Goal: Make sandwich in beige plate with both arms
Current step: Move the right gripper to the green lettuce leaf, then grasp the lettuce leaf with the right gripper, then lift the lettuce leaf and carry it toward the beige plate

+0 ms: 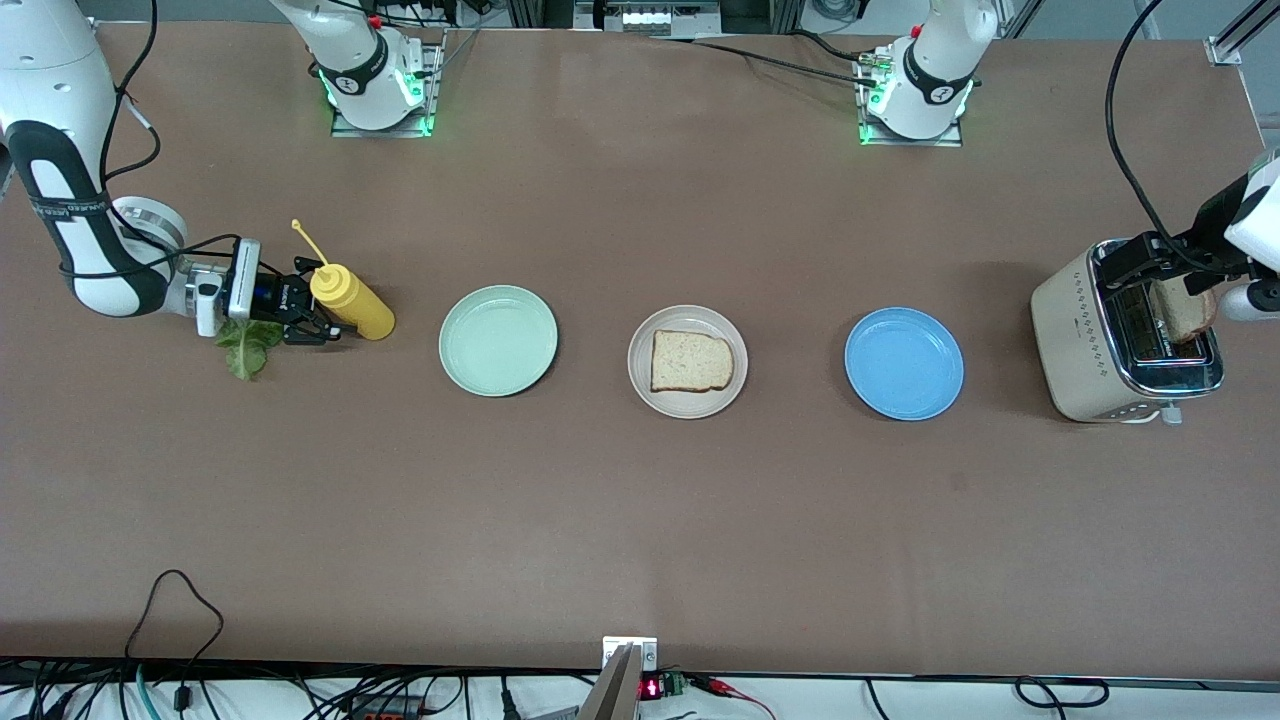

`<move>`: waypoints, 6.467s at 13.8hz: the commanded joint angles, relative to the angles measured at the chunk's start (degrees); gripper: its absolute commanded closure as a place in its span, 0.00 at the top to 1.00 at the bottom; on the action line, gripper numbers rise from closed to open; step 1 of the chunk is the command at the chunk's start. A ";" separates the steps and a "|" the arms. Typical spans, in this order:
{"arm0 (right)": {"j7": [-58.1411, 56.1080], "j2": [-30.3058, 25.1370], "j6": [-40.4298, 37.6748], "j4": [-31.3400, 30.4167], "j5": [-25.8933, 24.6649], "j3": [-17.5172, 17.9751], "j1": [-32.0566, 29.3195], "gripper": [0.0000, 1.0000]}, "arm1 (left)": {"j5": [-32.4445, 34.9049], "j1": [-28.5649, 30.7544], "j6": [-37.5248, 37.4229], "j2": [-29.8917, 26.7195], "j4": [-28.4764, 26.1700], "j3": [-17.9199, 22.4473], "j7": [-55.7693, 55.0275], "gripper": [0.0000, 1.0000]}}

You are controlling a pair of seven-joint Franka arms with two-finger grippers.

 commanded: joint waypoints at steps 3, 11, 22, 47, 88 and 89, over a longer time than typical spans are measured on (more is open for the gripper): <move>-2.99 0.46 0.79 0.42 -0.39 0.73 -3.06 1.00 | -1.15 0.20 -0.36 -0.56 -0.15 0.09 0.69 1.00; 3.66 -2.51 -0.18 2.26 -9.59 0.47 -10.62 1.00 | -1.06 0.20 -0.45 -0.65 -0.15 0.09 0.61 1.00; 71.13 -9.38 4.21 6.12 -19.08 0.55 -9.14 1.00 | -0.98 0.11 -0.54 -0.56 -0.15 0.09 0.43 1.00; 146.95 -4.73 35.59 8.42 -72.54 14.09 -8.25 1.00 | -1.06 0.20 -1.85 -0.47 -0.06 0.18 -0.10 1.00; 178.80 -8.42 -9.69 38.48 -51.10 17.16 18.27 0.00 | -0.10 6.15 -2.12 2.95 1.52 0.79 8.57 1.00; 184.25 -8.07 -7.15 38.13 -51.01 17.16 20.73 0.00 | -0.45 8.87 -1.77 4.35 1.61 0.79 11.13 1.00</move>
